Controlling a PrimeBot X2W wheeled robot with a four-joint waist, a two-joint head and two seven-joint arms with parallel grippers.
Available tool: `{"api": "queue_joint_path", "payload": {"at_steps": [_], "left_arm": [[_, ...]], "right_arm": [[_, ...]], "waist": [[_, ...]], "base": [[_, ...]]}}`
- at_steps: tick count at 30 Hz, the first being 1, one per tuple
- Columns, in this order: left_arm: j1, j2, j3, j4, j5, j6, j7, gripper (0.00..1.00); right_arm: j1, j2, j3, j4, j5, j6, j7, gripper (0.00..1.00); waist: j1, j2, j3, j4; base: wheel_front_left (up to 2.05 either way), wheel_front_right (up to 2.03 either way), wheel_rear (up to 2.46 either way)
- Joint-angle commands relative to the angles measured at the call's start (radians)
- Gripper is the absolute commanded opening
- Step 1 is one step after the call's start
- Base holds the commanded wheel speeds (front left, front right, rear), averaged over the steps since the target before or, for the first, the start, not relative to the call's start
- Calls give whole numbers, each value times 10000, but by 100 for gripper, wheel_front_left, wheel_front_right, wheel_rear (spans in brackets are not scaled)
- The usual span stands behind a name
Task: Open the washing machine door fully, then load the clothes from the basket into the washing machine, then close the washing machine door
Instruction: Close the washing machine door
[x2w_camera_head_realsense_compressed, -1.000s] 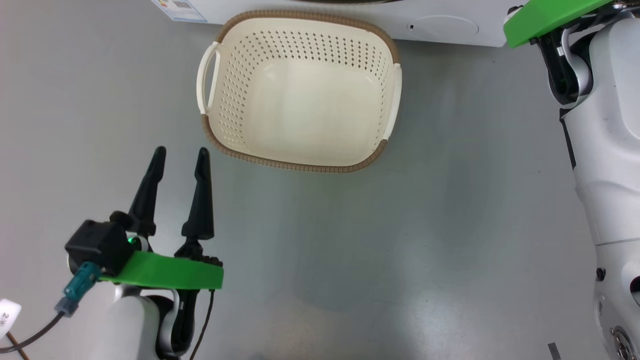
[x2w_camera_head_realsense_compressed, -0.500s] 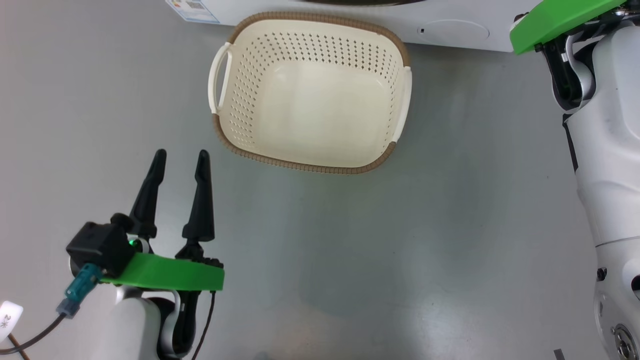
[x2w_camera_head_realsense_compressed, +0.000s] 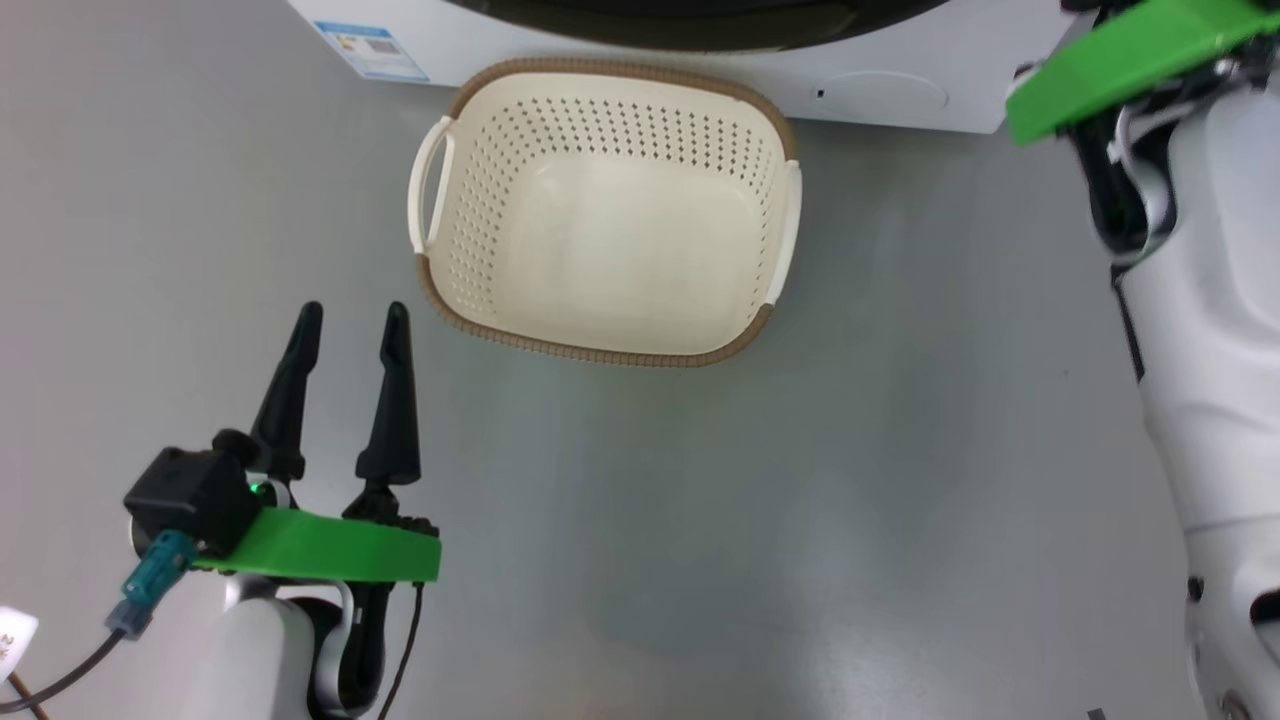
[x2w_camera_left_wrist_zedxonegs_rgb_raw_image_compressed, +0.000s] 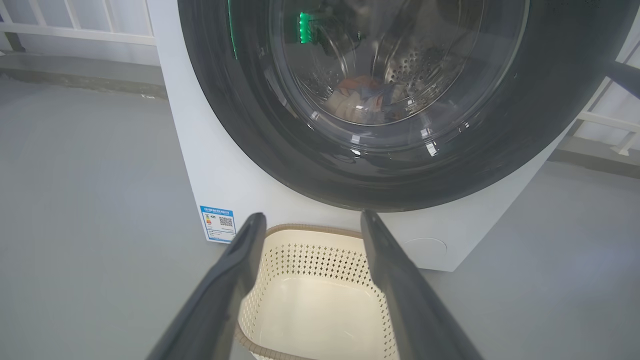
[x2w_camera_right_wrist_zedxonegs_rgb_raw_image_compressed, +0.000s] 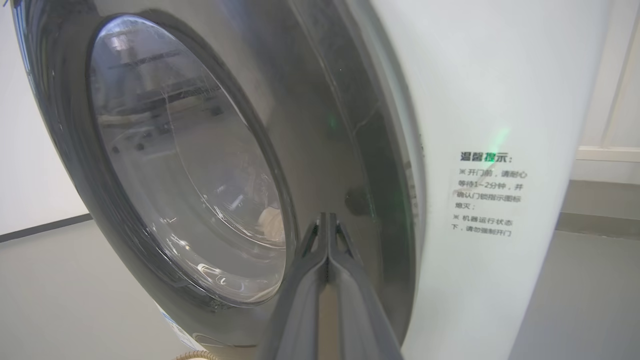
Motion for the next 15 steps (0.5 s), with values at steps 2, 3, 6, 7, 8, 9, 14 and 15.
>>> {"api": "queue_joint_path", "payload": {"at_steps": [2, 3, 6, 7, 8, 9, 14, 15], "left_arm": [[290, 267, 437, -202, 83, -71, -63, 100], [308, 267, 475, -214, 110, -74, -63, 100], [367, 267, 583, -266, 205, -89, -63, 100], [391, 267, 622, -281, 256, -94, -63, 100], [418, 267, 653, -292, 296, -101, -63, 100], [454, 267, 682, -304, 331, -109, -63, 100], [699, 267, 944, -343, 563, -137, -63, 100], [758, 267, 1016, -333, 608, -143, -63, 100]], "right_arm": [[611, 158, 250, -485, 282, -19, -45, 0], [821, 133, 329, -648, 413, -19, -45, 0], [1522, 29, 573, -1179, 803, -19, -45, 0], [1767, -2, 636, -1367, 929, -19, -45, 0], [2031, -44, 701, -1562, 1039, -19, -45, 0], [2292, -83, 769, -1761, 1142, -19, -45, 0], [3505, -261, 1044, -2781, 1187, -19, -45, 2], [3732, -199, 1023, -2952, 1221, -19, -45, 20]], "waist": [[0, -1, -231, -200], [0, -1, -307, -261], [0, -1, -566, -452], [0, -1, -660, -518], [0, -1, -766, -585], [0, -1, -872, -659], [0, -1, -1410, -1113], [0, -1, -1516, -1220]], "base": [[0, 0, 0], [0, 0, 0], [0, 0, 0], [0, 0, 0], [0, 0, 0], [0, 0, 0], [0, 0, 0], [0, 0, 0]]}}
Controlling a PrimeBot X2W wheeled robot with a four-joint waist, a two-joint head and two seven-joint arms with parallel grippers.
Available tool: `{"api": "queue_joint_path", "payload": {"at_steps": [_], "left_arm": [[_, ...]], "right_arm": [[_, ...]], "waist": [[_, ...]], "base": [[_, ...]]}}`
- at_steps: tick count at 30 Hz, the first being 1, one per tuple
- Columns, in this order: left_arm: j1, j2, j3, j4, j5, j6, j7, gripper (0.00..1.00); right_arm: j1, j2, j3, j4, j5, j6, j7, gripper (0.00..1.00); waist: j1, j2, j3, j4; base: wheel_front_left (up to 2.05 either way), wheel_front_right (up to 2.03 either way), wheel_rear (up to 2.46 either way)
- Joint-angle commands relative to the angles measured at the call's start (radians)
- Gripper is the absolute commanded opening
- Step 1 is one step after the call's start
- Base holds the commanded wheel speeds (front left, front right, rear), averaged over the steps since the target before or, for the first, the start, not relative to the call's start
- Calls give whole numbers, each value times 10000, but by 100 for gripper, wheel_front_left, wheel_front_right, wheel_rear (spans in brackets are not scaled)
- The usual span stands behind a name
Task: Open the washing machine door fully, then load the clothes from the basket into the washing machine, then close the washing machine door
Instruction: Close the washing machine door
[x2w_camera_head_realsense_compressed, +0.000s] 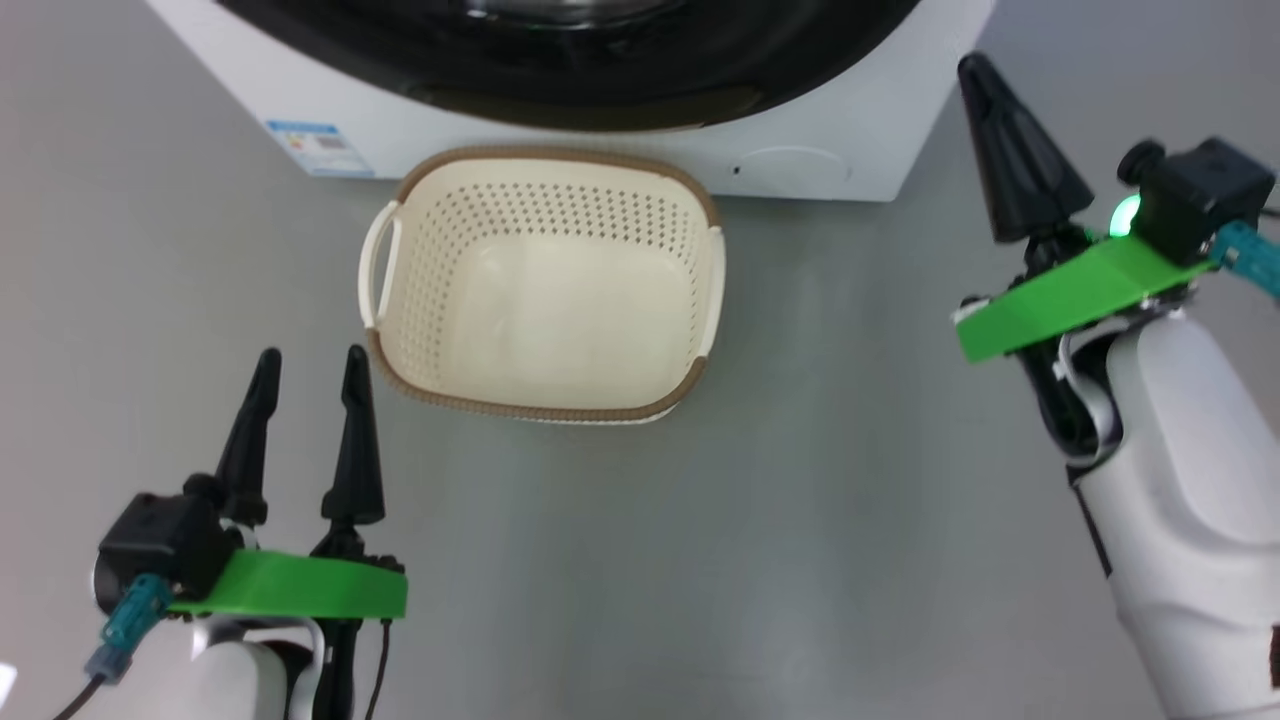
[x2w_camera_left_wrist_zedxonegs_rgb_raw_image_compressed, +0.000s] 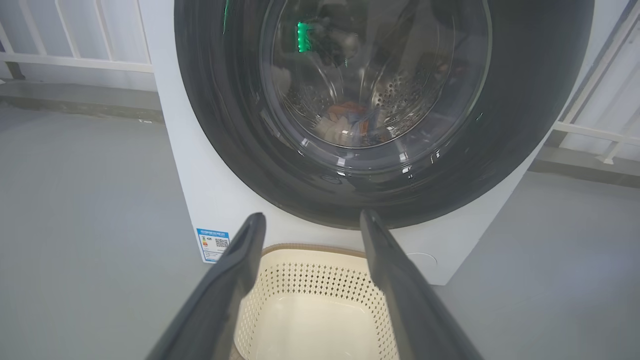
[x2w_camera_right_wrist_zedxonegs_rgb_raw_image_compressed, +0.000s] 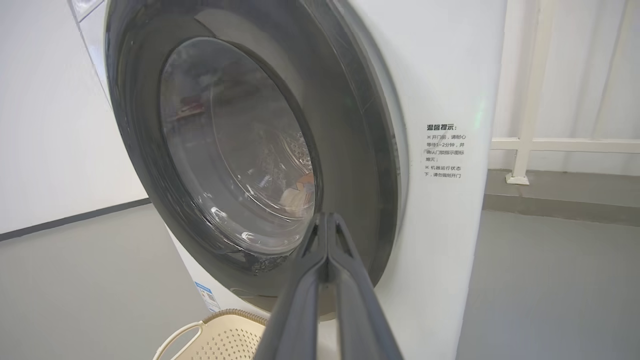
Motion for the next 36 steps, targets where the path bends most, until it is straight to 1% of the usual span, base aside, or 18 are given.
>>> {"api": "queue_joint_path", "payload": {"at_steps": [1, 2, 3, 4, 5, 7, 9, 13, 18, 25, 36], "left_arm": [[169, 264, 415, -260, 161, -36, -63, 100], [221, 264, 474, -271, 204, -43, -63, 100], [276, 264, 526, -271, 243, -50, -63, 100], [342, 264, 576, -269, 283, -56, -63, 100], [413, 264, 624, -273, 320, -61, -63, 100], [711, 264, 787, -177, 377, -49, -63, 100], [903, 264, 915, -106, 346, 52, -63, 100], [1231, 264, 1068, -164, 169, 279, -63, 100], [1706, 267, 1120, -136, 286, 345, -63, 100], [2043, 267, 1376, -173, 510, 467, -63, 100], [2537, 266, 1678, -298, 660, 608, -63, 100]], "right_arm": [[371, 204, 117, -375, 55, -13, -45, 40], [575, 247, 117, -524, 59, -13, -45, 47], [784, 301, 92, -653, 66, -13, -45, 71], [998, 371, 36, -747, 90, -13, -45, 98], [1200, 420, 9, -841, 89, -13, -45, 100], [1823, 576, -97, -1018, 57, -13, -45, 100], [2222, 635, -158, -1094, -28, -13, -45, 100], [3023, 721, -369, -1252, -122, -13, -45, 100], [3862, 751, -410, -1362, -174, -13, -45, 100], [4486, 722, -625, -1565, -422, -13, -45, 100], [5602, 1030, -1146, -2085, -667, -13, -45, 100]], "waist": [[0, 0, -503, -500], [0, 0, -614, -597], [0, 0, -730, -691], [0, 0, -852, -783], [0, 0, -980, -874], [0, 0, -1384, -1154], [0, 0, -1646, -1322], [0, 0, -2114, -1561], [0, 0, -2589, -1841], [0, 0, -3016, -2047], [0, 0, -3390, -2116]], "base": [[0, 0, 0], [0, 0, 0], [0, 0, 0], [0, 0, 0], [0, 0, 0], [0, 0, 0], [0, 0, 0], [0, 0, 0], [0, 0, 0], [0, 0, 0], [0, 0, 0]]}}
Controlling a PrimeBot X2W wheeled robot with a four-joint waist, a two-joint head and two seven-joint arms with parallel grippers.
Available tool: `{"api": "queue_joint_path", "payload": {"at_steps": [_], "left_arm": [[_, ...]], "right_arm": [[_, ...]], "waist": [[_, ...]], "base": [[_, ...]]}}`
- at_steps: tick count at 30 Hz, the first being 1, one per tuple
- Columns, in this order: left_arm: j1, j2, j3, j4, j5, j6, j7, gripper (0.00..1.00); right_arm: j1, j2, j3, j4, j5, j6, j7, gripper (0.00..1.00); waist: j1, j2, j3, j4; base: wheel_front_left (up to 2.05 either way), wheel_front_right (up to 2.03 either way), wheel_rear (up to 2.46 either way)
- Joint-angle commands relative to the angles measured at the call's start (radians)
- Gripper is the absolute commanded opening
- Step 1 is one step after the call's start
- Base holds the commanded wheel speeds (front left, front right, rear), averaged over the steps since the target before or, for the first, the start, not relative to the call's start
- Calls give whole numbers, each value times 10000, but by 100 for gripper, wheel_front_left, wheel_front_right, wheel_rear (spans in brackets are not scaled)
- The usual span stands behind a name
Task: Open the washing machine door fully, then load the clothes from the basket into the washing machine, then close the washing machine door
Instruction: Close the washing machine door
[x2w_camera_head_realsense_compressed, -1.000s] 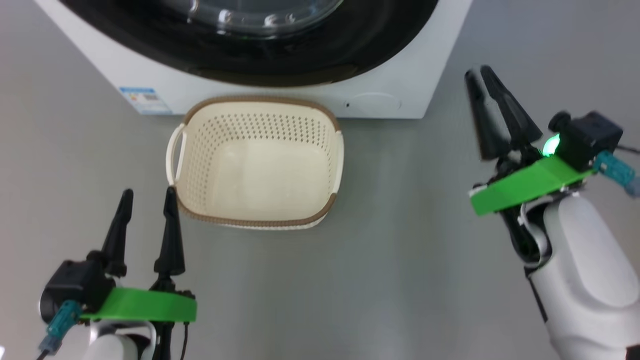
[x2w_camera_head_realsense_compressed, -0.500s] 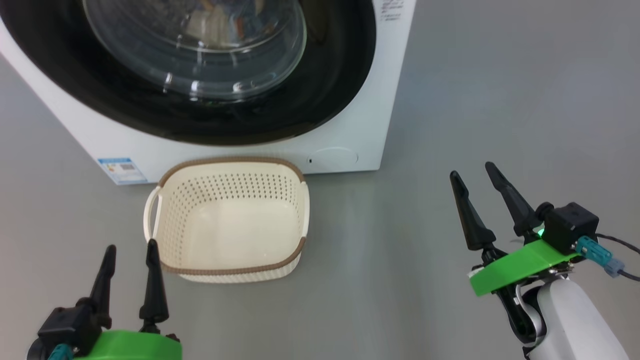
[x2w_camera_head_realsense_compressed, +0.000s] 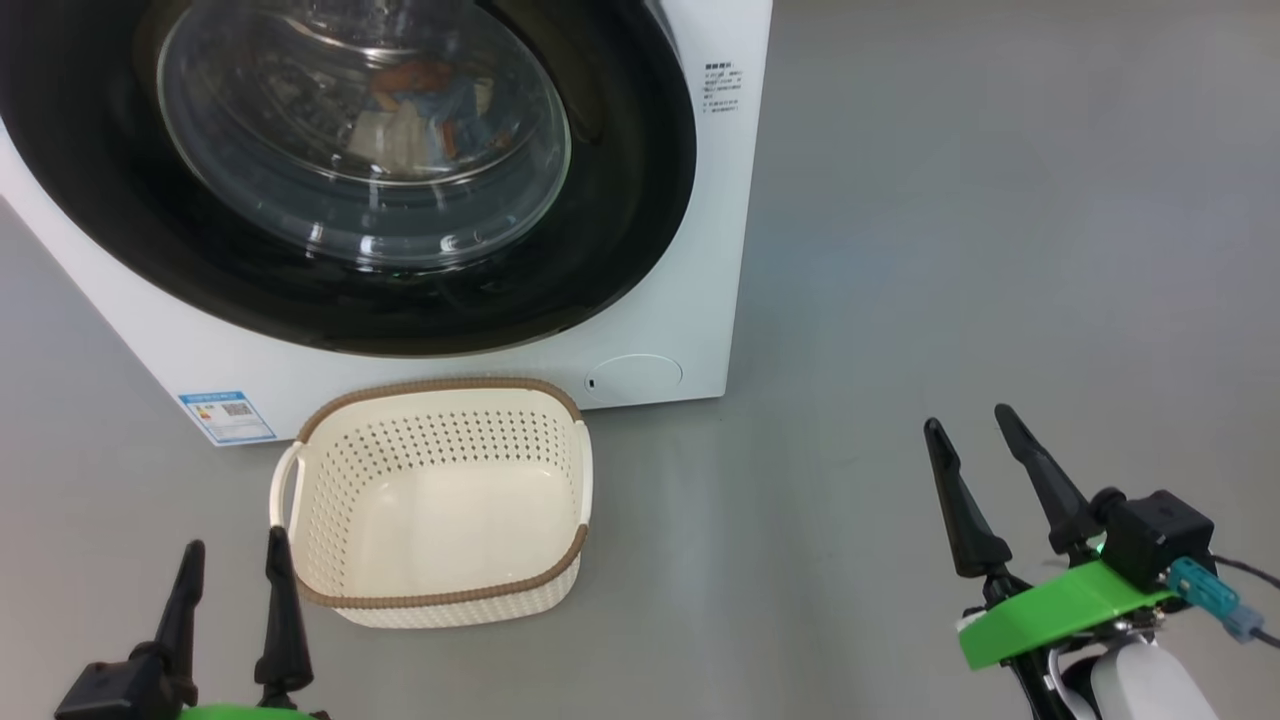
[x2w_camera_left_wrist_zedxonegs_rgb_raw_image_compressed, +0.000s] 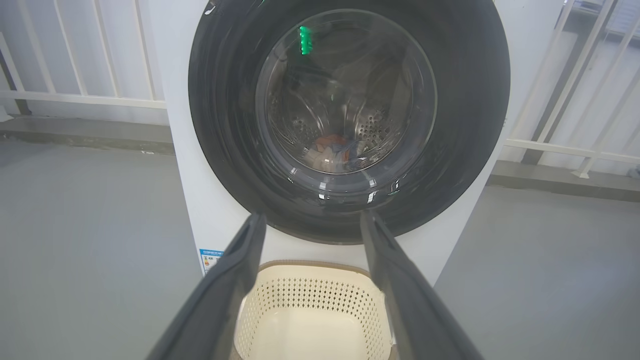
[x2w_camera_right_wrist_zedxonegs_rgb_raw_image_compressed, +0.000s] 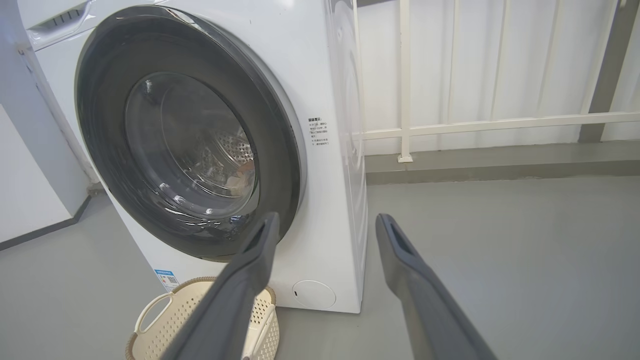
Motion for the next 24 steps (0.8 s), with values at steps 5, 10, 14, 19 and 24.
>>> {"api": "queue_joint_path", "payload": {"at_steps": [5, 10, 14, 19, 24], "left_arm": [[173, 138, 419, -290, 192, 56, -65, 100], [402, 138, 501, -330, 281, 56, -65, 100], [554, 138, 507, -323, 382, 28, -65, 100], [697, 154, 505, -272, 482, -53, -65, 100], [758, 165, 500, -230, 491, -118, -65, 100]], "right_arm": [[344, 154, -129, -427, -187, -13, -47, 100], [603, 284, -267, -520, -343, -13, -47, 100], [743, 359, -431, -574, -408, -13, -47, 100], [860, 404, -481, -583, -442, -13, -47, 100], [925, 440, -531, -608, -429, -13, -47, 100]], "waist": [[0, 0, -232, -4], [0, 0, -349, -41], [0, 0, -409, -57], [0, 0, -518, -57], [0, 0, -582, -33]], "base": [[0, 0, 0], [0, 0, 0], [0, 0, 0], [0, 0, 0], [0, 0, 0]]}}
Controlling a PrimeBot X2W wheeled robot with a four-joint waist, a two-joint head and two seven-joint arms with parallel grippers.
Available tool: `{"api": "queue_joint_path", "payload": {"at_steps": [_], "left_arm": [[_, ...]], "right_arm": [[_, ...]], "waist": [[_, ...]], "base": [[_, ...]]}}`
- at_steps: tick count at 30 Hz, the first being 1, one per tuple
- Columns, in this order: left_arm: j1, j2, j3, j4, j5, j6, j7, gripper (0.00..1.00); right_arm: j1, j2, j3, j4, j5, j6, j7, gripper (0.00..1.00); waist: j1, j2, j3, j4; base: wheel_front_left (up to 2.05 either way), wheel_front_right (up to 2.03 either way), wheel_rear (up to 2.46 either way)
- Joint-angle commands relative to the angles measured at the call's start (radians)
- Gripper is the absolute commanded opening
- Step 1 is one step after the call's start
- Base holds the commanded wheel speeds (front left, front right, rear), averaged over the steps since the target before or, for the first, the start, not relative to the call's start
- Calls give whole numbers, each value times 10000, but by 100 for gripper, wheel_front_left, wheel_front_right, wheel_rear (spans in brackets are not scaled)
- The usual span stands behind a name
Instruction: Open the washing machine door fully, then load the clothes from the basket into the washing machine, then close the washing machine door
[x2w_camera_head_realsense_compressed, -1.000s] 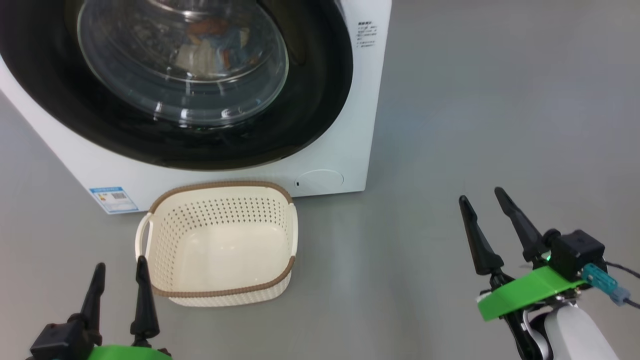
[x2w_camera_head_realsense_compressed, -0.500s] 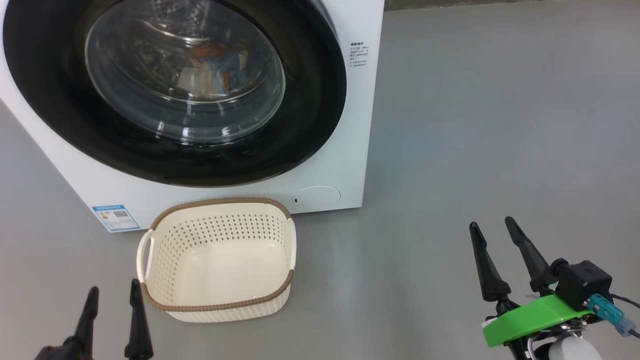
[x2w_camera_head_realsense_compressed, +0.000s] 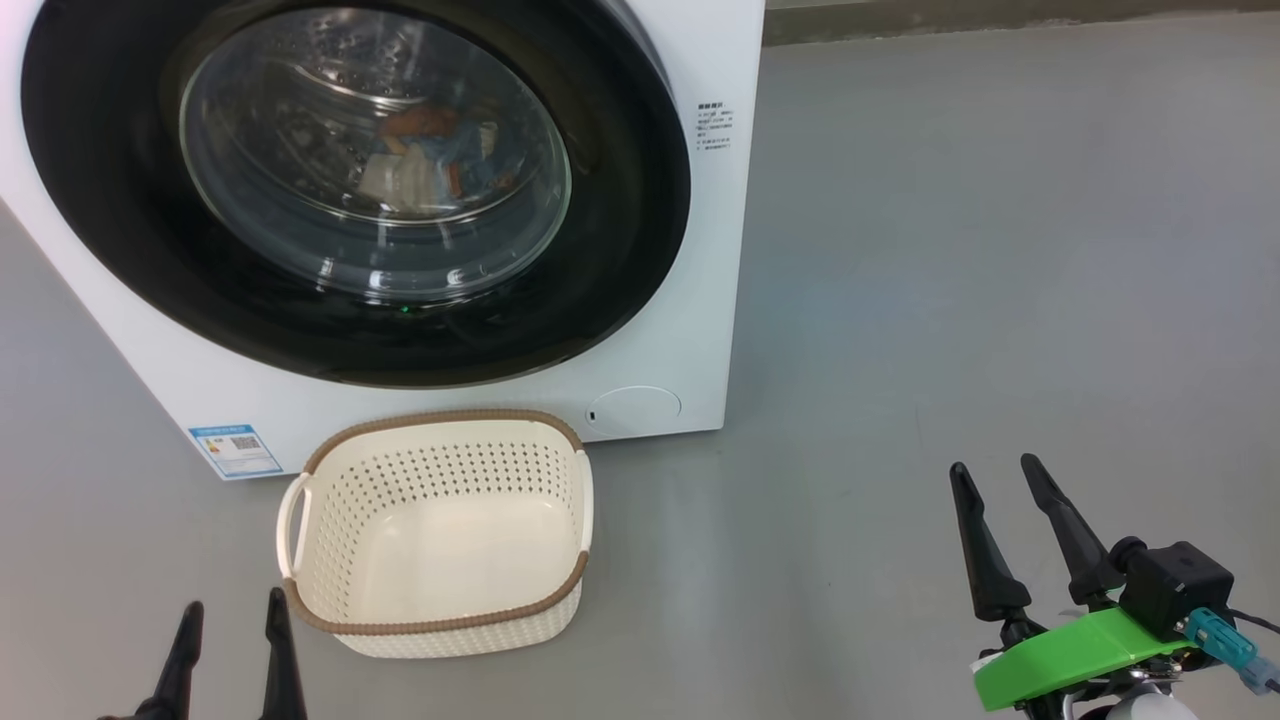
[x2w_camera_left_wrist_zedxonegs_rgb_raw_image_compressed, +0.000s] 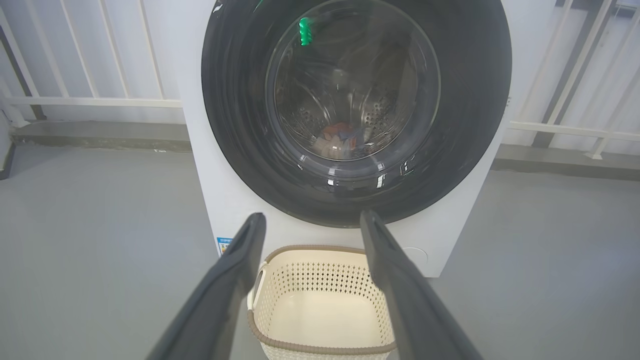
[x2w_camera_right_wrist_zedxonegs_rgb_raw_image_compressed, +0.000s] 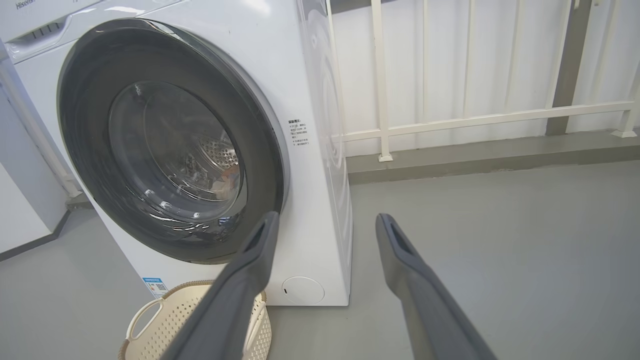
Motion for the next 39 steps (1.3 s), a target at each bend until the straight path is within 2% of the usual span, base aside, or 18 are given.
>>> {"api": "queue_joint_path", "payload": {"at_steps": [1, 37, 38, 39], "left_arm": [[-116, 124, 344, -206, 67, -47, -65, 100], [-258, 105, 482, -237, 93, -246, -65, 100], [96, 0, 143, 11, -3, -238, 1, 0], [99, -15, 124, 110, -14, -246, 8, 0]], "right_arm": [[-40, 31, 138, -300, -198, -13, -47, 100], [-109, 92, -26, -336, -177, -13, -47, 100], [0, 156, -228, -45, -179, 0, 0, 0], [1, 171, -218, 59, -171, 0, 1, 0]], "waist": [[0, 0, -9, 15], [0, 0, 96, 154], [0, 0, 95, 153], [0, 0, 95, 153]], "base": [[0, 0, 0], [0, 0, 0], [0, 0, 0], [0, 0, 0]]}}
